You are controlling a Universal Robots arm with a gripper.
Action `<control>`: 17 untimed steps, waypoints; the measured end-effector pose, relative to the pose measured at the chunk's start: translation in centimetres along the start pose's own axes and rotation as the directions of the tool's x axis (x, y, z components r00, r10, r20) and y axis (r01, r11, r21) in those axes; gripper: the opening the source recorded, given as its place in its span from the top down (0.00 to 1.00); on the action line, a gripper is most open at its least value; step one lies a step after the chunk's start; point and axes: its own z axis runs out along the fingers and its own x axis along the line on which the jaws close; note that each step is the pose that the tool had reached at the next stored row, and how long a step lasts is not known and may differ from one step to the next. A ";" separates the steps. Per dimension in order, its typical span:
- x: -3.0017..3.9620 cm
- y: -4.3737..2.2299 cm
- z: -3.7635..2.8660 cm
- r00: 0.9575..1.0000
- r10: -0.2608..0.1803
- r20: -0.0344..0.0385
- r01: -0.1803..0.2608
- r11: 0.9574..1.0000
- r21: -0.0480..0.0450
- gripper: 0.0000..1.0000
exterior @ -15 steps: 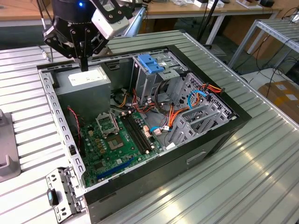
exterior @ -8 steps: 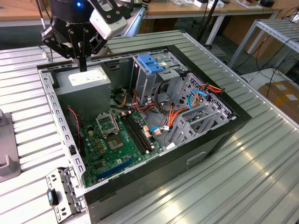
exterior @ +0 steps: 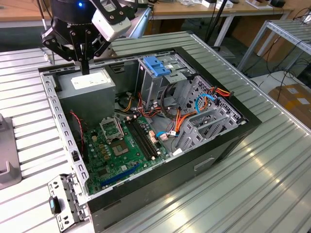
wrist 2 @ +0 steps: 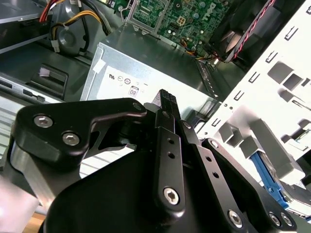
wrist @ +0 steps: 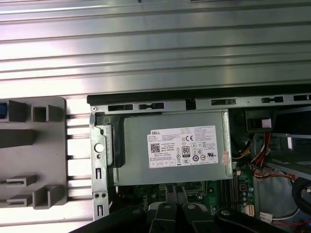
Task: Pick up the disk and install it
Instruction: 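Reach for the disk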
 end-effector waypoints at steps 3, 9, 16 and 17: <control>0.12 -0.01 0.00 1.000 0.000 0.000 0.000 1.000 0.000 0.90; 0.33 -0.02 -0.01 1.000 0.000 0.000 0.000 1.000 0.000 0.90; 0.66 -0.05 -0.02 1.000 0.000 0.000 0.000 1.000 0.000 0.90; 0.68 -0.05 -0.02 1.000 0.000 0.000 0.000 1.000 0.000 0.90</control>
